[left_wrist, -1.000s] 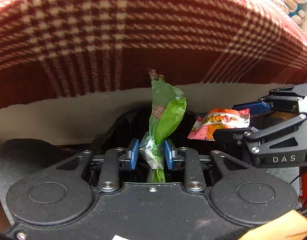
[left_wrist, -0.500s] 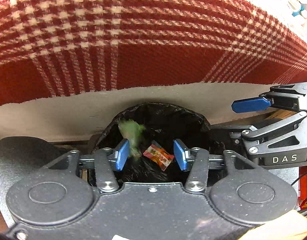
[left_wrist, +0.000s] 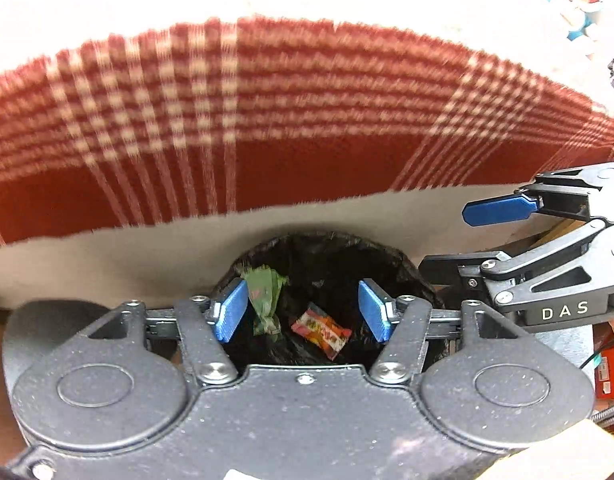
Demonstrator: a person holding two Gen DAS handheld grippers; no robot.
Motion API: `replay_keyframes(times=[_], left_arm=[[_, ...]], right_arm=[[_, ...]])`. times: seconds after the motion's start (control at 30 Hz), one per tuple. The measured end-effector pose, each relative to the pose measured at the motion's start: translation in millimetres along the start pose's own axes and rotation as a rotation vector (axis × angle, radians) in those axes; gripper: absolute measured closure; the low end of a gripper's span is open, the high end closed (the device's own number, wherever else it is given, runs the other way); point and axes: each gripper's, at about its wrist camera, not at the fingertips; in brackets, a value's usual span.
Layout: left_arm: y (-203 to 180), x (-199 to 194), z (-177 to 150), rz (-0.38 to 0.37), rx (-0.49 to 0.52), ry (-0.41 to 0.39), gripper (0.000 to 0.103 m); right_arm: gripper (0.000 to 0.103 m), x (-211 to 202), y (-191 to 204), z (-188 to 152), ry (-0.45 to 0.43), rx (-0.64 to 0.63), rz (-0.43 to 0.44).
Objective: Collect trash
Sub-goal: 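Open both tools over the bin to drop the wrappers, then raise, then grasp the gold foil wrapper with the left tool while the right tool grasps the silver wrapper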
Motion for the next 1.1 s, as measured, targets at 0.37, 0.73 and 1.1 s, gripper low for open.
replay_keyframes(times=[0.37, 0.73, 1.1], left_arm=[[-7, -89, 34, -0.082, 0.047, -0.247, 0.026], [-14, -105, 109, -0.056, 0.024, -0.407, 0.025], [-18, -36, 201, -0.073, -0.106, -0.412, 0.052]], right_arm=[[0.020, -84, -7, 18, -0.237, -0.050, 0.005], [0.018, -121, -32, 57, -0.430, 0.011, -0.162], [0.024, -88, -70, 94, -0.465, 0.098, -0.295]])
Point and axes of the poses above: each gripper's, at about its wrist camera, not at the fingertips, and x roughly the way its jaws point, y to its left, z to its top, and after that the axes turned 9 degrees about -x, right-handed
